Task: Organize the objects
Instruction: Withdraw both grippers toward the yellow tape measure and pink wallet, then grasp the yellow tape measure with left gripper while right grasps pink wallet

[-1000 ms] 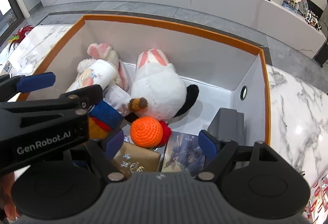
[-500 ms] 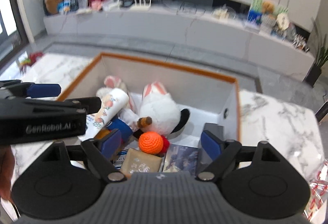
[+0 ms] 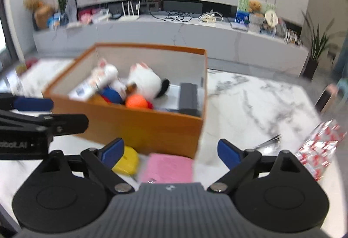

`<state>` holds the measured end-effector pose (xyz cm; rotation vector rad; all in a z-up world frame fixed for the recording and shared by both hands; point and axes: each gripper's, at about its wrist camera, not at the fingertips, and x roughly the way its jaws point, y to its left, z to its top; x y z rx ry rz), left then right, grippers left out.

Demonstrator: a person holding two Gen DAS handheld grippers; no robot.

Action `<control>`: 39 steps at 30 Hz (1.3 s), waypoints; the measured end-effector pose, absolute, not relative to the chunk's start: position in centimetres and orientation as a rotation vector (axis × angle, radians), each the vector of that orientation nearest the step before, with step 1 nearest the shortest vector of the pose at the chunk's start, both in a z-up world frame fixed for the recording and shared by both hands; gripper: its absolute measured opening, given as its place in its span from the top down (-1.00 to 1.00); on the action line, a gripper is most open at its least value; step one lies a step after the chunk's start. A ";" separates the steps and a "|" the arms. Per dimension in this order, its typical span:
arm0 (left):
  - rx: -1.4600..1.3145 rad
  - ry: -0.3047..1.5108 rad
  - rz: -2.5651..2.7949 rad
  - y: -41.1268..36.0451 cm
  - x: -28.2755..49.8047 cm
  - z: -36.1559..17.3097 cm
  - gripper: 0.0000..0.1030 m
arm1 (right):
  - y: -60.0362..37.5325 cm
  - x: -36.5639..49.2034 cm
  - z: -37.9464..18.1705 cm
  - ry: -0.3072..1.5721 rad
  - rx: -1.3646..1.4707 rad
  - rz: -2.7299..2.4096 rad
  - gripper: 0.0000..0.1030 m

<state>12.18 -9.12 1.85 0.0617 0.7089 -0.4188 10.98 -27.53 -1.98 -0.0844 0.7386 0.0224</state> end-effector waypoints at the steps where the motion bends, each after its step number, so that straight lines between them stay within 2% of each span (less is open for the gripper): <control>1: 0.077 0.706 -0.417 -9.6 12.1 1.3 -0.77 | -27.7 10.9 -2.3 0.751 -0.091 0.029 -0.82; 9: 0.022 0.809 -0.407 -12.1 14.3 -5.4 -0.78 | -29.1 10.0 -6.7 0.874 -0.133 0.087 -0.82; 20: -0.014 0.854 -0.353 -12.8 16.6 -9.3 -0.79 | -30.2 10.5 -8.0 0.908 -0.114 0.106 -0.82; 23: -0.057 0.839 -0.343 -12.1 16.7 -9.8 -0.83 | -30.2 10.8 -8.3 0.914 -0.110 0.107 -0.82; 34: 0.087 0.844 -0.292 -9.4 14.6 -9.9 -0.85 | -29.7 11.8 -9.5 0.896 -0.071 0.063 -0.83; 39: 0.037 0.827 -0.337 -8.2 14.5 -9.9 -0.85 | -28.7 12.8 -10.9 0.896 -0.058 0.063 -0.83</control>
